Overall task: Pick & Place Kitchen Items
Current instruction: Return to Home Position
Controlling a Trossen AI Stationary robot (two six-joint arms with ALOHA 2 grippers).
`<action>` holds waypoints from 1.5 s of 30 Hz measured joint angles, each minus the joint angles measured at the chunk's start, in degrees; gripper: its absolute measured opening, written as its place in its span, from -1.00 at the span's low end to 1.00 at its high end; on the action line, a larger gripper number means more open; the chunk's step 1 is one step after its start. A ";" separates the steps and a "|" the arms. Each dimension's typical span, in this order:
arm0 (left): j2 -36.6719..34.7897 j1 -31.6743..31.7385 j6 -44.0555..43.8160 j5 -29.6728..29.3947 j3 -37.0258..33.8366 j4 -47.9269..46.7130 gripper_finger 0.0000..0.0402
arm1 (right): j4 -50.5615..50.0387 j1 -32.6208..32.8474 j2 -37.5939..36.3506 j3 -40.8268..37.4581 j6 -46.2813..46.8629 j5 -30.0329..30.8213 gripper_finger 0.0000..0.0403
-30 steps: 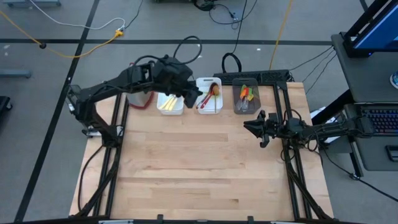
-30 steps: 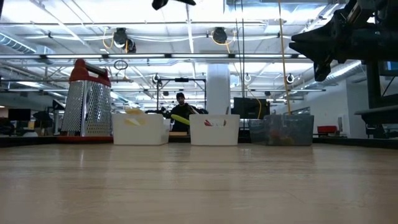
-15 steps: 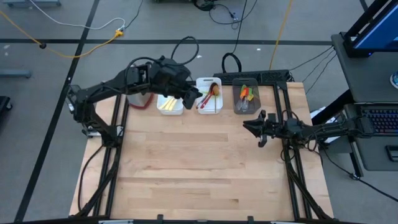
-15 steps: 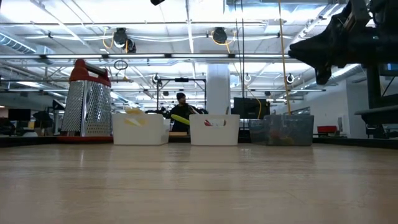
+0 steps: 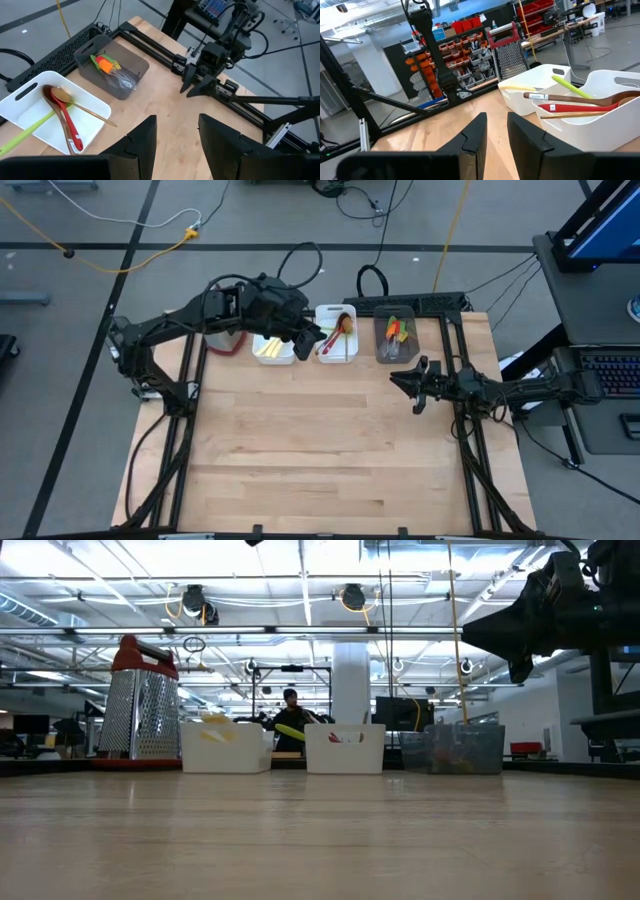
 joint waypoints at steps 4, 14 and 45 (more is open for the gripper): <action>0.00 0.00 0.02 0.01 0.00 0.32 -0.27 | 0.00 -0.78 0.00 0.00 0.02 -0.01 -0.66; 0.00 0.44 0.22 0.12 -0.01 0.43 -0.27 | -0.02 -2.10 0.00 0.00 0.04 -0.04 -0.66; -21.46 -5.18 8.31 4.00 -33.97 20.92 -0.27 | -2.31 -2.10 -0.02 0.00 2.01 1.70 -0.66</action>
